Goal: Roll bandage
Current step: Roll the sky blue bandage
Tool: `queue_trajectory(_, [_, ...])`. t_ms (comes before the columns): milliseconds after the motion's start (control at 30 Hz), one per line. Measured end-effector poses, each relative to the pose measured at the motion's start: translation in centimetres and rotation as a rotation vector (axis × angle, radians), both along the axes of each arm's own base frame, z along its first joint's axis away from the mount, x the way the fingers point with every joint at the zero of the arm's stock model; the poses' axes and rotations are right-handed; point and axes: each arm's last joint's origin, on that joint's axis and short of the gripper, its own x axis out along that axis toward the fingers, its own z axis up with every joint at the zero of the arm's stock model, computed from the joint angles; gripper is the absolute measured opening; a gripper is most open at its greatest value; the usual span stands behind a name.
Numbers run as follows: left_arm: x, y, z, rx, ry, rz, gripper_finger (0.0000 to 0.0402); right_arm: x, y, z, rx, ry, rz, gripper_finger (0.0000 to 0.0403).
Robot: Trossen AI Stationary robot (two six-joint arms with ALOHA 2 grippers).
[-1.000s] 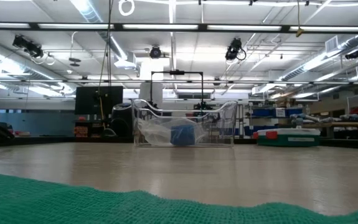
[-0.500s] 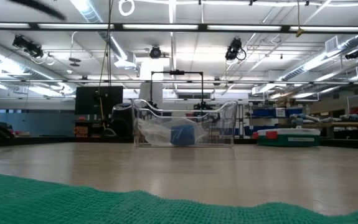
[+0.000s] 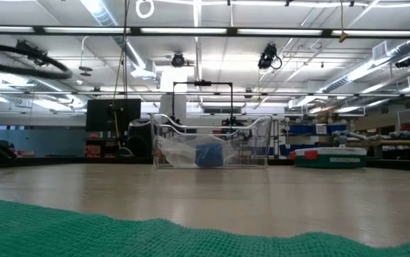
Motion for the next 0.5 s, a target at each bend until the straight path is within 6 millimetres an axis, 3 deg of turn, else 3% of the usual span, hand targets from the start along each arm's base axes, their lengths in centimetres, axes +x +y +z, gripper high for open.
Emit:
queue_trajectory(233, [0.5,0.7,-0.4,0.045,-0.068,-0.023,0.0019,-0.1,-0.5,0.0,0.000,-0.002,-0.015,0.0000])
queue_trajectory(500, [2.2,3.3,-0.8,0.133,-0.115,-0.013,0.0019,-0.3,-1.3,0.1,-0.001,-0.007,-0.040,0.0000])
